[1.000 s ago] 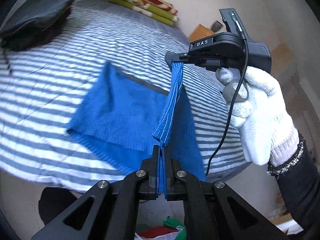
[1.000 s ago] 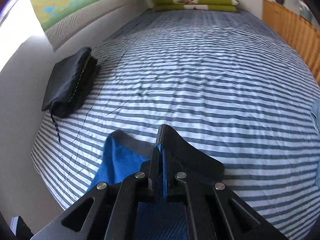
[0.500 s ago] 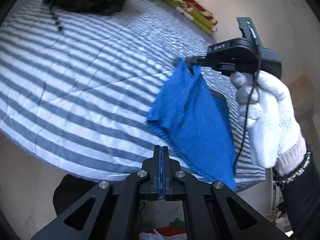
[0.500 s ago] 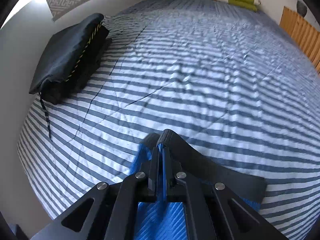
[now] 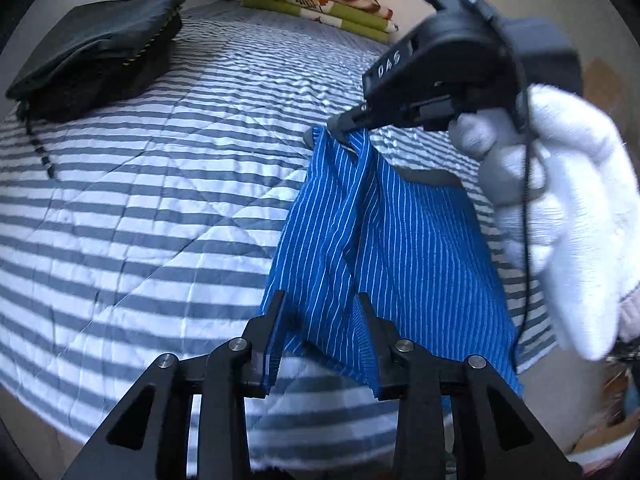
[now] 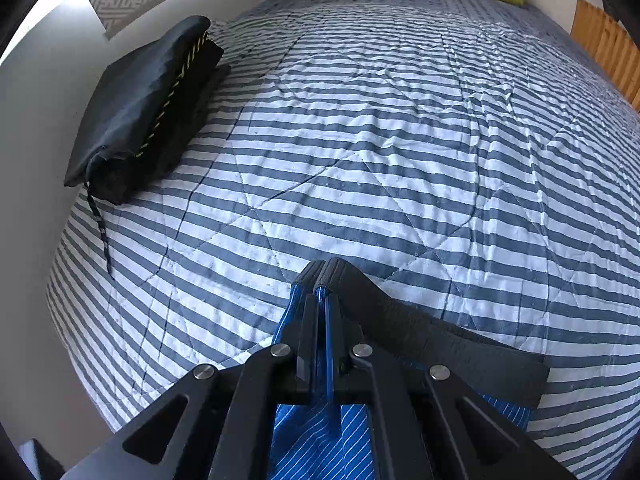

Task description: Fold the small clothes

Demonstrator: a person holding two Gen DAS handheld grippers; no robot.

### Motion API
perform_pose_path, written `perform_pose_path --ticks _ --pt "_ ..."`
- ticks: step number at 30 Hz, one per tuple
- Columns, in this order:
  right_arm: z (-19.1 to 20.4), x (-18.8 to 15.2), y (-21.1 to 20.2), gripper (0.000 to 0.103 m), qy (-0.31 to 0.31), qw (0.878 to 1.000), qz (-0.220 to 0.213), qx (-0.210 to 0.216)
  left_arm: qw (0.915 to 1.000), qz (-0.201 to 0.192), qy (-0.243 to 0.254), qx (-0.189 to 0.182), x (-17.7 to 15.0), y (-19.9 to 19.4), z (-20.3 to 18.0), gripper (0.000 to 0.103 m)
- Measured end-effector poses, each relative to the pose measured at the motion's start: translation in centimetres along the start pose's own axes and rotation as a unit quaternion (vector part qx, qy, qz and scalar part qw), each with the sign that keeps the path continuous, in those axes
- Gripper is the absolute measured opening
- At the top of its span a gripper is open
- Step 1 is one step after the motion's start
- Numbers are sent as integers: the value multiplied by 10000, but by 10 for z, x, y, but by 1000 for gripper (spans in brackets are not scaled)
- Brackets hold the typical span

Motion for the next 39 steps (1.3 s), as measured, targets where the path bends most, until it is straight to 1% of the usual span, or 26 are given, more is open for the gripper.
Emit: perform_pose_path --ticks 1,3,6,8,9,12,14,16,17,18,19,20,21,22,25,26,28,29,30,32,34,36,38,39 --pt "-1 0 0 3 12 10000 20 37 10000 32 20 8 1 4 -1 32" --pt "-4 1 0 3 41 10000 41 68 9999 111 4 30 0 10 0 3" --pt "-9 2 1 3 145 9998 62 95 9998 76 -179 -52 -2 7 6 3" --pt "-11 3 0 3 169 9998 61 100 9992 16 -369 -127 -3 -2 10 3" --pt "-10 3 -2 3 170 9998 47 107 9984 -54 -512 -222 -4 -10 14 3" --pt "-4 3 -5 3 73 9999 -6 152 9973 -131 -673 -276 -5 -23 20 3" --pt "3 3 -3 3 -12 9999 11 165 9969 -88 -743 -228 -9 -25 25 3" --pt "10 4 6 4 -81 9998 73 159 9970 64 -765 -107 -11 -19 29 3" --pt "14 3 13 11 -103 9997 140 185 9967 153 -799 -71 -13 -16 31 4" --pt "16 3 20 25 -135 9992 293 244 9960 283 -841 -121 -15 -14 32 8" --pt "18 4 24 30 -167 9986 403 315 9959 317 -835 -130 -15 -15 33 11" --pt "18 4 24 30 -188 9982 440 367 9964 264 -800 -98 -15 -20 35 22" --pt "16 6 18 30 -179 9984 359 405 9971 163 -745 -54 -13 -27 36 31" --pt "11 8 6 31 -134 9983 193 539 9973 101 -720 -52 -9 -31 36 33" --pt "-15 13 -31 39 153 9956 -202 902 9978 -79 -648 -99 10 -43 37 39" --pt "-27 13 -43 40 250 9942 -318 999 9980 -117 -620 -102 17 -44 36 42" --pt "-53 9 -63 40 464 9929 -508 966 9981 -179 -570 -135 37 -41 34 48" --pt "-70 4 -71 40 617 9917 -561 979 9981 -169 -561 -166 45 -37 33 53" --pt "-87 0 -76 40 780 9904 -585 980 9980 -115 -573 -239 57 -30 31 56" --pt "-119 -13 -82 40 1047 9889 -591 876 9974 21 -612 -374 73 -15 27 56" --pt "-147 -25 -81 40 1265 9872 -525 822 9967 137 -665 -452 89 4 23 59" --pt "-172 -40 -72 40 1582 9829 -415 849 9952 299 -760 -534 102 27 20 65" --pt "-187 -51 -63 40 1892 9764 -292 997 9930 557 -827 -635 114 52 14 67" --pt "-192 -56 -56 40 2036 9721 -230 1139 9927 654 -826 -591 118 62 12 68"
Point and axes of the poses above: each gripper's, at about its wrist camera, not at the fingertips, and y roughly the way its jaws point, z to its left, x to its top, the point moved 2 cm from there along y, roughly the way its jaws point, and after that the axes turned 4 degrees about y, right-handed, at the moved point
